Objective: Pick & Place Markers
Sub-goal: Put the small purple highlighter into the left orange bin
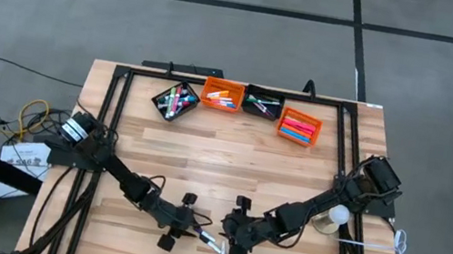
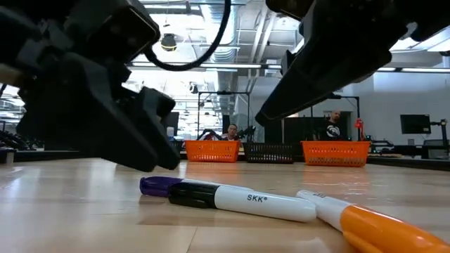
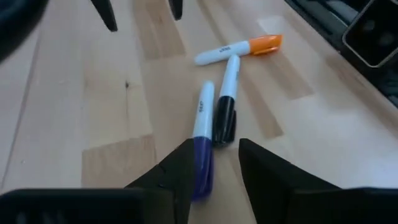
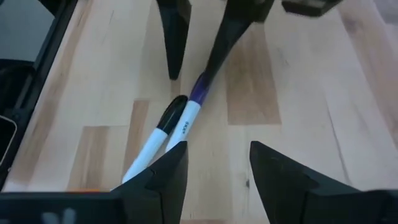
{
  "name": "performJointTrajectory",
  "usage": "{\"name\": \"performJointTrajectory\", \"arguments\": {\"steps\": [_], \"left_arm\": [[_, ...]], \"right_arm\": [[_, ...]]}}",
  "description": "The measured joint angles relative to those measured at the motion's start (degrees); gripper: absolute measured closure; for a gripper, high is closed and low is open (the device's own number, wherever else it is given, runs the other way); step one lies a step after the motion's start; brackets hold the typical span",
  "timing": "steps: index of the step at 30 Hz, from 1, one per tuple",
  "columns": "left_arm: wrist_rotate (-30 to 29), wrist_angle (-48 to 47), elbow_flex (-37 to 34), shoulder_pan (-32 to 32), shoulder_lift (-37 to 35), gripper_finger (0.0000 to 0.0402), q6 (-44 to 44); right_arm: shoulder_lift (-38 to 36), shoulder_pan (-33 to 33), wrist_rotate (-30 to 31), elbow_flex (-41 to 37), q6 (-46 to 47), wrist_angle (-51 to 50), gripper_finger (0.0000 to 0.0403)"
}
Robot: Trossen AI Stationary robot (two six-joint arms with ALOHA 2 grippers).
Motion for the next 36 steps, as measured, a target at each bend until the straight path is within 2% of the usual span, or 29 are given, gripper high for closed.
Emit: {"name": "performJointTrajectory", "arguments": {"steps": [9,21,27,36], "left_arm": [[-2.80,-1.99,-0.01,0.29,0.94,0.0244,-0.26],[-2.04,-3.89,0.05,2.13,1.00,0.0255,-0.27],[1.44,-4.41,0.20,3.72,2.33,0.0282,-0.08],[2.79,-5.43,0.19,6.87,0.93,0.0366,0.50]], "right_arm": [[0.00,1.17,0.54,-0.02,1.11,1.27,0.0232],[0.00,0.78,0.67,-0.02,1.00,1.21,0.0245],[0.00,0.44,0.49,-0.02,-0.48,1.13,0.0249],[0.00,0.44,0.52,-0.02,-1.67,0.44,0.0264]]}}
